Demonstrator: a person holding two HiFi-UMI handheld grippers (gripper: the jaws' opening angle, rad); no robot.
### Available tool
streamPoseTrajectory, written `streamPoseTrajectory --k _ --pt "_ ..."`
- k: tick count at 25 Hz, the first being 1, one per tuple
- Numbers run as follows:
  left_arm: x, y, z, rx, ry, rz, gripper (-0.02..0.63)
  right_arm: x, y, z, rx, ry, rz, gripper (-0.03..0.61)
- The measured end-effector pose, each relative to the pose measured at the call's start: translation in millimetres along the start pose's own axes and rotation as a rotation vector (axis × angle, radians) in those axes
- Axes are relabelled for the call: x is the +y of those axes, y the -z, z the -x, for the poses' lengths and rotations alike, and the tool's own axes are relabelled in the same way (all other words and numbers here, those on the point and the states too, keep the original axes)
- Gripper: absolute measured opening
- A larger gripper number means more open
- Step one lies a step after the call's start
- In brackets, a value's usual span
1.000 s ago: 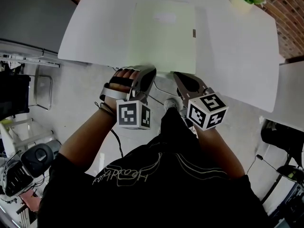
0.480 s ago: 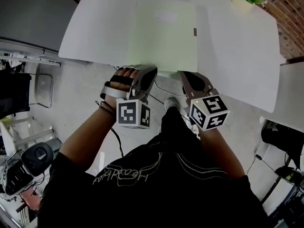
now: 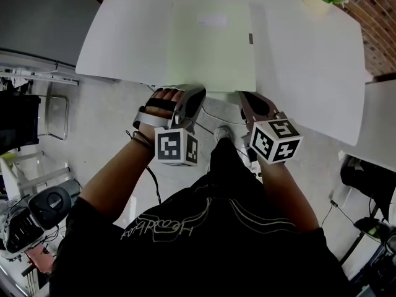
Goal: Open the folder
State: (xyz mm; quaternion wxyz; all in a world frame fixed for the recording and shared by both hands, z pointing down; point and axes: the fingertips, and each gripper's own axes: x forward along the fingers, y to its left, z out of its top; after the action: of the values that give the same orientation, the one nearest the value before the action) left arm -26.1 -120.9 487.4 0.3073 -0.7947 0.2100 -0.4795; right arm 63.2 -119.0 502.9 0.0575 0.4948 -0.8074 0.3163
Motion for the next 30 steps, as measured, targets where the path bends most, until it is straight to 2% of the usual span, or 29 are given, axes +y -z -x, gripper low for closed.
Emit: streamPoseTrajectory --k 3,6,18,28,30 --pt "-0.5 0.0 -2.8 0.006 -0.002 0.008 0.017 -9.7 9.9 0.4 0.033 0.03 -0.023 -0.002" --pt "-1.8 -0.8 -3.7 0.001 -0.005 0.002 0.017 -10.8 1.5 4.8 -0.018 0.03 0.011 -0.002" --pt "1.7 -5.3 -1.0 0.006 -0.012 0.014 0.009 -9.7 -12.3 5.7 -0.081 0.011 -0.009 -0.002" --pt "4.8 -6.3 -4.3 0.021 -0.053 0.038 0.013 -9.4 -23.2 3.8 -0.124 0.01 0.037 -0.002" --pt "5.1 -9.8 -5.2 0.018 -0.056 0.051 0.033 -9.7 -24.2 3.8 -0.126 0.007 0.038 -0.002"
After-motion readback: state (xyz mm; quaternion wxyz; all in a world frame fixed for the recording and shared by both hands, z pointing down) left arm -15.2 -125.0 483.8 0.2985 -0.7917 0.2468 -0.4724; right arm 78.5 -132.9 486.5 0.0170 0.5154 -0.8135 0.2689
